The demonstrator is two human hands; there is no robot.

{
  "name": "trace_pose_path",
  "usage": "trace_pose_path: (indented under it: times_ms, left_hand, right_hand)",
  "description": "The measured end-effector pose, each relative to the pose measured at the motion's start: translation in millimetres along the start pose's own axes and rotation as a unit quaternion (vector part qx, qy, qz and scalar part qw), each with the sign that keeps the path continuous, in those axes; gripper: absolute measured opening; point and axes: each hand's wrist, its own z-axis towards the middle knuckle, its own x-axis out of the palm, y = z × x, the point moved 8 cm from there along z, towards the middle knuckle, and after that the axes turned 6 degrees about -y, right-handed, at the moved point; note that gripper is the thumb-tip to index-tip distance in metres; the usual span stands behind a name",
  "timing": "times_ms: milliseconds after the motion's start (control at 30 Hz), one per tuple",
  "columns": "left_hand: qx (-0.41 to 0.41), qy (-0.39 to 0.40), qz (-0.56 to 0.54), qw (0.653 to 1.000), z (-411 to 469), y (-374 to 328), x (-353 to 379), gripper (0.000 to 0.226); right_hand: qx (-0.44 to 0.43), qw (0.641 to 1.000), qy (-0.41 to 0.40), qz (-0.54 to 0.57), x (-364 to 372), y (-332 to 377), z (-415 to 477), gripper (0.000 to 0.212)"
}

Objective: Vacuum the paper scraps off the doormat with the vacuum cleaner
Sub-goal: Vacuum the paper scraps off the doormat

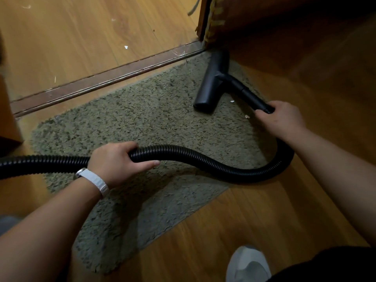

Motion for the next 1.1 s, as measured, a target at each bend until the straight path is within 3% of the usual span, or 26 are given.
trace_pose_path:
  times_ms: [200, 633, 1100]
  left_hand:
    - [0.004, 0.008, -0.012, 1.0, 1, 1, 4, 0.077]
    - [0.023, 0.015, 0.009, 1.0, -5, -2, 7, 0.086]
    - [0.051, 0.02, 0.024, 0.998, -33, -24, 4, 0.095]
  right_hand:
    - [0.036, 0.999, -0.006, 0.019, -2, -27, -2, 0.035]
    - [-0.073, 0.995, 0.061, -0.031, 18, 19, -21, 0.035]
    - [0.042, 0.998, 0.039, -0.002, -13, -66, -61, 0.031]
